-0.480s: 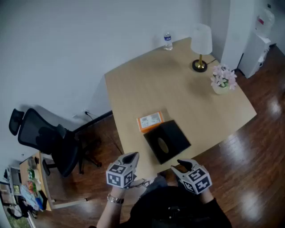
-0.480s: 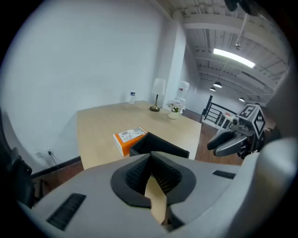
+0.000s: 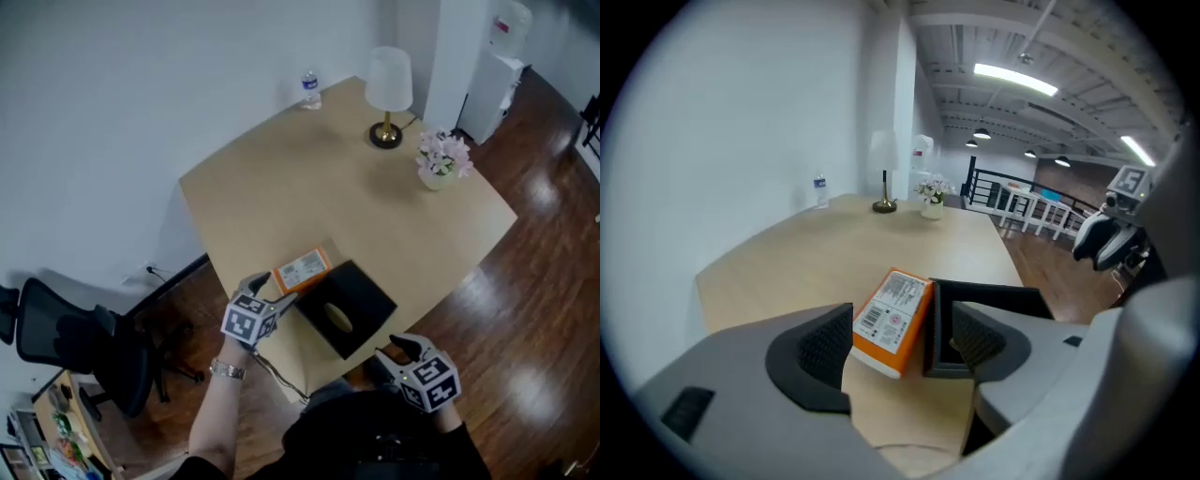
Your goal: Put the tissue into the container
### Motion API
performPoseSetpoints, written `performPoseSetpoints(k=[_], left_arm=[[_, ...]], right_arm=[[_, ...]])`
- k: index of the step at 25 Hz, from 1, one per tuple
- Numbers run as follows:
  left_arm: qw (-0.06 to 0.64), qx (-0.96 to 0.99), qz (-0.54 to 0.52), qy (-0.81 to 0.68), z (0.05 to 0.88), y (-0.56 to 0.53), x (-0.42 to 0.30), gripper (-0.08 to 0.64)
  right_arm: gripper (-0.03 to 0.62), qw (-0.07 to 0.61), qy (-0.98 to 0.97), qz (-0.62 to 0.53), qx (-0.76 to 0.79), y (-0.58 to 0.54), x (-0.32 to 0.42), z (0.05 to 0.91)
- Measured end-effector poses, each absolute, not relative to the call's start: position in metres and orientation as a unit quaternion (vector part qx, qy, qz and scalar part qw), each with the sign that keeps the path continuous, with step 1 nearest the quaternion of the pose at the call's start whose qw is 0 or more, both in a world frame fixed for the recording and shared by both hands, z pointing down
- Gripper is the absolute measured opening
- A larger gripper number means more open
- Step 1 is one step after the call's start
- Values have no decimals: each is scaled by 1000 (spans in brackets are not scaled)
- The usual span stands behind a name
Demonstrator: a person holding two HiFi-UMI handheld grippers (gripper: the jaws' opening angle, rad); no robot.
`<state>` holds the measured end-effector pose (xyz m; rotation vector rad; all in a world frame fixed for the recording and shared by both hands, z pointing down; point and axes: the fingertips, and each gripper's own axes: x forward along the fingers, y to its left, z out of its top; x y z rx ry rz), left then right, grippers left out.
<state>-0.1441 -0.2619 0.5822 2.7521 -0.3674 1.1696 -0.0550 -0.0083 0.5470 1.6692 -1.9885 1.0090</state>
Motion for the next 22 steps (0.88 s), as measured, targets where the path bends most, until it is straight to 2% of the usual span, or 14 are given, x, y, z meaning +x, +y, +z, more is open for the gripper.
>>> performPoseSetpoints(k=[9, 15, 18, 22], left_arm=[[-30, 868, 495, 1, 658, -290, -118, 355], [-72, 840, 535, 51, 690, -289, -106, 506], [-65, 835, 542, 72, 700, -284, -102, 515], [-33, 837, 539, 90, 705, -275, -105, 463]], right_arm=[[173, 173, -651, 385, 631, 3, -49, 555], [173, 165, -631, 399, 644, 11, -49, 560], [173, 161, -623, 407, 648, 15, -50, 562], [173, 158, -615, 411, 654, 19, -52, 563]])
